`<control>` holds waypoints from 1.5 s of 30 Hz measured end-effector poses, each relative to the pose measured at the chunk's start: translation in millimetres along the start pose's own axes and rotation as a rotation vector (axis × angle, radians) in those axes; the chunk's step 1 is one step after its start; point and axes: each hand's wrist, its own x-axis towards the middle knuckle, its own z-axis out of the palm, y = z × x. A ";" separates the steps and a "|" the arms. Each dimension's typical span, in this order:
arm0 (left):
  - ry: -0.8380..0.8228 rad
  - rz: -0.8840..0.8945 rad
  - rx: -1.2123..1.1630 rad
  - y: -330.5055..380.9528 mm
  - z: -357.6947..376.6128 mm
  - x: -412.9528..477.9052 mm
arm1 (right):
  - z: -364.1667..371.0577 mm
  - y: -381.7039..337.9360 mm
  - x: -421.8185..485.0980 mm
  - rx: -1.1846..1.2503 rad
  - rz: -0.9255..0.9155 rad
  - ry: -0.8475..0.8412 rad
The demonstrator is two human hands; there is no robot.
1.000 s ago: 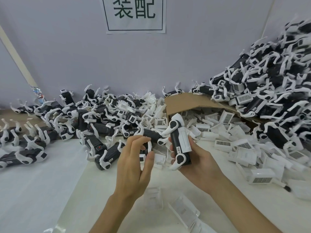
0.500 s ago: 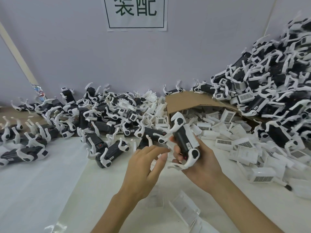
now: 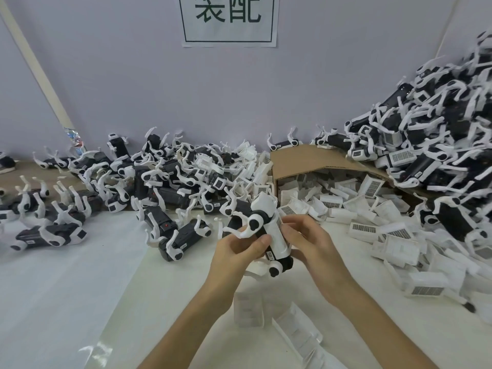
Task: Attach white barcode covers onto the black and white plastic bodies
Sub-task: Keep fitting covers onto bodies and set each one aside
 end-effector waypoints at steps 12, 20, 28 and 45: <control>0.061 0.064 0.094 -5.2 1.0 3.3 | -6.9 -1.1 -0.9 -0.284 -0.122 -0.082; 0.052 0.085 0.157 -1.6 -3.1 3.8 | -0.2 2.9 -3.4 -0.399 -0.243 0.031; -0.033 0.038 0.156 -1.8 -12.6 3.8 | -13.3 1.3 0.0 -0.365 -0.173 -0.152; 0.006 0.197 0.362 -2.2 -14.8 6.0 | -1.7 4.3 -3.6 -0.282 -0.186 -0.069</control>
